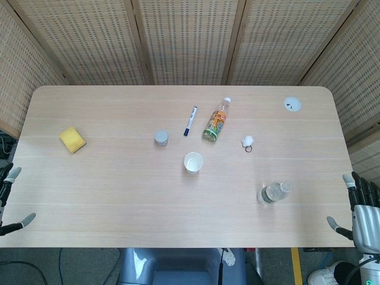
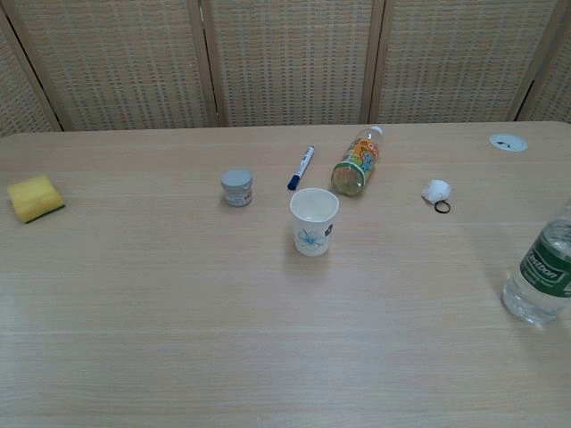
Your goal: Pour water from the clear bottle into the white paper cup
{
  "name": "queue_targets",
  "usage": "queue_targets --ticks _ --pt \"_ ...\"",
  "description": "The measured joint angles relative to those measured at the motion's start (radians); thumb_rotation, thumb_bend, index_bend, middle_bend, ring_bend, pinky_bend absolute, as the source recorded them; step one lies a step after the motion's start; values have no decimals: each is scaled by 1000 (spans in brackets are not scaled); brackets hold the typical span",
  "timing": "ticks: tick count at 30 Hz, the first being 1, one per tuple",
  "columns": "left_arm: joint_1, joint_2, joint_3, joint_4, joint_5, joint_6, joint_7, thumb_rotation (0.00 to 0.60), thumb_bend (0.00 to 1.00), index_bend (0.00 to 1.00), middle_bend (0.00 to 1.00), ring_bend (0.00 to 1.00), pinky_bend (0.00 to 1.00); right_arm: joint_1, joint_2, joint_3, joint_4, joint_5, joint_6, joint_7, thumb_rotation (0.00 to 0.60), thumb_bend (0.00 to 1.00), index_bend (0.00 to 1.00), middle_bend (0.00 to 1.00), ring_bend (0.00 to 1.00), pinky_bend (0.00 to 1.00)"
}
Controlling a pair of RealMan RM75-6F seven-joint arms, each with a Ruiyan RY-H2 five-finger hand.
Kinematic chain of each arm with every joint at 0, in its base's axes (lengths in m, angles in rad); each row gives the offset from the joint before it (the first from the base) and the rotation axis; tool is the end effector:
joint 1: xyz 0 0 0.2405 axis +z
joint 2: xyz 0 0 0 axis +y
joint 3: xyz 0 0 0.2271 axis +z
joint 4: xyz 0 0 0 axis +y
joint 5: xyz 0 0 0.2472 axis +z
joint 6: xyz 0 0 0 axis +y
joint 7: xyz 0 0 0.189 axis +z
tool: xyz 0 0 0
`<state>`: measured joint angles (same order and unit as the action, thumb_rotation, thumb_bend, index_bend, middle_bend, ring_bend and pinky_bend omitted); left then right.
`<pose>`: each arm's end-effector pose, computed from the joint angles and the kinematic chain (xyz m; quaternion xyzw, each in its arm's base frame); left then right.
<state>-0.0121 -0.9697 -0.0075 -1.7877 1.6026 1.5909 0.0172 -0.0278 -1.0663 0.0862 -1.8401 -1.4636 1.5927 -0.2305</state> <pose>-0.2698 0.1939 0.1422 -0.5960 -0.3720 -0.4085 0.5828 -0.2725 -0.2003 0.1336 0.5475 -0.3737 0.3676 0.6523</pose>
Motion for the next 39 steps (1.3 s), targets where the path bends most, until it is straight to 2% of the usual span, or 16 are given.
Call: queue_targets --ticks 11,15,17,21,24,30,39 --pt "1 1 0 1 1 1 0 600 33 0 0 0 0 8 9 -1 7 11 -28 36 600 0 0 0 0 0" --pt "-2 3 -3 -3 0 0 1 600 32 0 0 0 0 23 32 -3 19 20 -83 147 600 0 0 0 0 0" --pt "-3 3 -6 -7 -4 0 2 600 33 0 0 0 0 38 44 -6 47 18 -127 242 600 0 0 0 0 0" --pt "-7 2 -12 -15 -18 -7 15 600 33 0 0 0 0 80 42 -16 171 -3 -222 435 600 0 0 0 0 0" --pt "-10 -4 -16 -16 -29 -14 27 600 33 0 0 0 0 116 18 -28 305 -33 -285 583 600 0 0 0 0 0" --pt "-14 -9 -19 -13 -40 -23 33 600 33 0 0 0 0 190 -86 -57 583 -107 -359 852 600 0 0 0 0 0" --pt "-14 -5 -5 -10 -12 -26 31 600 30 0 0 0 0 305 -230 -99 740 -181 -459 1059 600 0 0 0 0 0"
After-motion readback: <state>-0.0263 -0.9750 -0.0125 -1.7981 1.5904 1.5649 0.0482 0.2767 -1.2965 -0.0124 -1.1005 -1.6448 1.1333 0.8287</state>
